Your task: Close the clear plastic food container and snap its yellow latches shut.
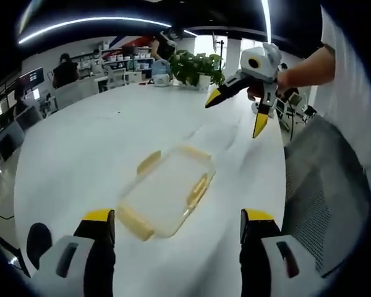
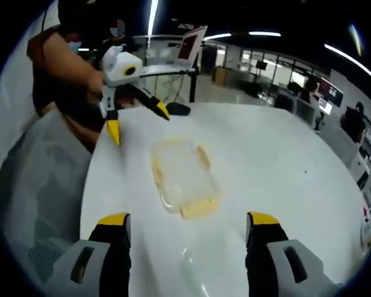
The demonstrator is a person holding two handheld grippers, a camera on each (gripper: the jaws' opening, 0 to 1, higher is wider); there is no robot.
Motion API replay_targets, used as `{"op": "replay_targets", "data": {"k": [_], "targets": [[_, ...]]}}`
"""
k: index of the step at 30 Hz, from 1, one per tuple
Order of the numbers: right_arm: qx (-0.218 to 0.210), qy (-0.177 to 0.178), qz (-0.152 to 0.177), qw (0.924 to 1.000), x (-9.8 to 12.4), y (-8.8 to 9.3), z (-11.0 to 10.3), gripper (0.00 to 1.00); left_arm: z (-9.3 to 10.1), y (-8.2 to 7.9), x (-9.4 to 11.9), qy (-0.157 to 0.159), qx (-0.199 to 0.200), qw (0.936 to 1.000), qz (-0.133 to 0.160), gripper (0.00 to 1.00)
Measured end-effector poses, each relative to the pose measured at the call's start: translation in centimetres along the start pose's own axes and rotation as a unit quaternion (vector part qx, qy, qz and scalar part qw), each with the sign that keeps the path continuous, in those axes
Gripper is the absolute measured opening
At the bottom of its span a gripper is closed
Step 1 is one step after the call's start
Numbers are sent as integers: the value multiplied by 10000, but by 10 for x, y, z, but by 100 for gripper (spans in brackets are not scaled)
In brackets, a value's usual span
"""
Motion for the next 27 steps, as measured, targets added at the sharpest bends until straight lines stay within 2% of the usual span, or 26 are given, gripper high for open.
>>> {"op": "replay_targets", "data": {"k": [3, 27], "targets": [[-49, -56, 37, 10000, -1, -4, 1, 76, -1, 1, 0, 24, -49, 10000, -57, 84], [442, -365, -82, 9983, -20, -8, 3, 73, -17, 5, -2, 305, -328, 9979, -475, 81]]}}
Point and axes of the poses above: the point that each gripper's makers call its tool centre point, and the gripper's own axes: x roughly backward along the fingers, z roughly to its right, y roughly out of its underside, the point moved 3 cm from there along x, roughly backward along the fingers, and after that the axes turned 13 degrees about y, right-handed, at the moved point
